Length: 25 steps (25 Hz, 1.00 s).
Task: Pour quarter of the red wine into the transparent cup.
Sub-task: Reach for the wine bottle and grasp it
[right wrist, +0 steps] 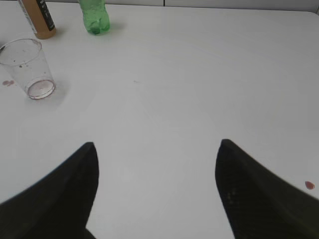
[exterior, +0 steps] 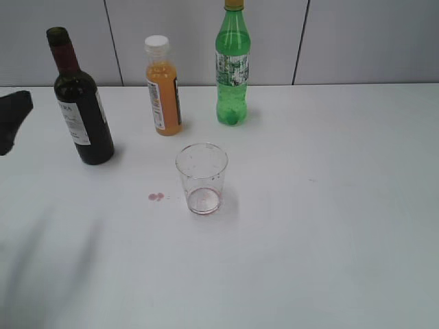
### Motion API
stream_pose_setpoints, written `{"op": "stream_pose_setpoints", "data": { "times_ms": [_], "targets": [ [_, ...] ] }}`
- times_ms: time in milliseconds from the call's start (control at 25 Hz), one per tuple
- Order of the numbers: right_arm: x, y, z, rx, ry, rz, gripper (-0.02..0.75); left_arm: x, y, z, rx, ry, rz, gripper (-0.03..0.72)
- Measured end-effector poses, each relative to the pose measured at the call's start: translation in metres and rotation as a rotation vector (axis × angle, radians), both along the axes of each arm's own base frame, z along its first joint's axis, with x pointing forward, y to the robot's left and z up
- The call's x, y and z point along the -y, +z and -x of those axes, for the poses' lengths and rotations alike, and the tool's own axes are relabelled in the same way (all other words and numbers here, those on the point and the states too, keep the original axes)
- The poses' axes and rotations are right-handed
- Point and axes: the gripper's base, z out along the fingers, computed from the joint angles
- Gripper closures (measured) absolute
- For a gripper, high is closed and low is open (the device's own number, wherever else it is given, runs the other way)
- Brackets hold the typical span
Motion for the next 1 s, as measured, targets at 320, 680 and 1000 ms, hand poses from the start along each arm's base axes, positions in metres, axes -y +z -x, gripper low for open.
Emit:
{"op": "stream_pose_setpoints", "data": {
  "times_ms": [320,680,1000],
  "targets": [
    [0.0,0.0,0.0,0.0,0.0,-0.001,0.153,0.016,-0.047,-0.034,0.003,-0.075,0.015,0.011],
    [0.0,0.0,0.0,0.0,0.0,-0.001,0.153,0.017,-0.102,-0.052,-0.044,-0.048,0.029,-0.005],
    [0.0,0.0,0.0,0.0,0.0,0.0,0.153,0.019,-0.116,-0.072,-0.057,-0.023,0.03,-0.005]
  ]
}}
